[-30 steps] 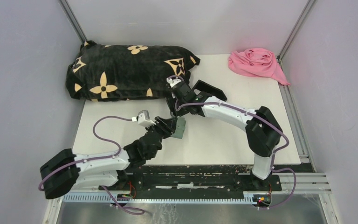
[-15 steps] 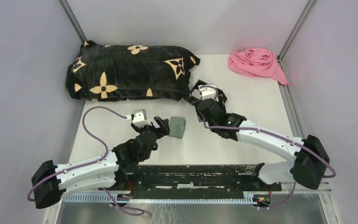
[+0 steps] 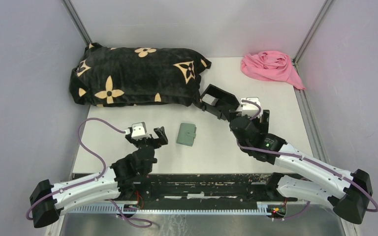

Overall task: Put the credit cards into the card holder
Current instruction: Reset both arms

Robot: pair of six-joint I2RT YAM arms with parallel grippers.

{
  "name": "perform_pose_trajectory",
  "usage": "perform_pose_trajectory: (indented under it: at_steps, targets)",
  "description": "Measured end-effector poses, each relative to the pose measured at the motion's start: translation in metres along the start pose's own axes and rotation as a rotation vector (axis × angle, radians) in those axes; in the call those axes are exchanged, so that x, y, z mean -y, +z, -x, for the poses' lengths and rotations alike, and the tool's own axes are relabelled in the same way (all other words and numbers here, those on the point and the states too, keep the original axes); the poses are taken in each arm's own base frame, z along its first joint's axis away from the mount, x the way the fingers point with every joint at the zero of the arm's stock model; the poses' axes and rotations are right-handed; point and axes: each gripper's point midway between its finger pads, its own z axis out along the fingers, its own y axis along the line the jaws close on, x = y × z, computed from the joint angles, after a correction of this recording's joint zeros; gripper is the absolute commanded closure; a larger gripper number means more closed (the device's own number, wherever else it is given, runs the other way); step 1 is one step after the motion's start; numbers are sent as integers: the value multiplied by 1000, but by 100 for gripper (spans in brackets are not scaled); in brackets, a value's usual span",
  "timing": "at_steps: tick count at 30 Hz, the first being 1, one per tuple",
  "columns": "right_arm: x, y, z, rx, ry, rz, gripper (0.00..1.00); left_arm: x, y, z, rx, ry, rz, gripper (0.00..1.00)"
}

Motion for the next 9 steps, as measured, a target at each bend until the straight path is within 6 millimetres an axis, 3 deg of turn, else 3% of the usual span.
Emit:
perform_pose_trajectory:
  at_steps: [9]
  targets:
    - [20,-1,-15,-28,25,-115,0,-11,0,0,51,-11,14,1]
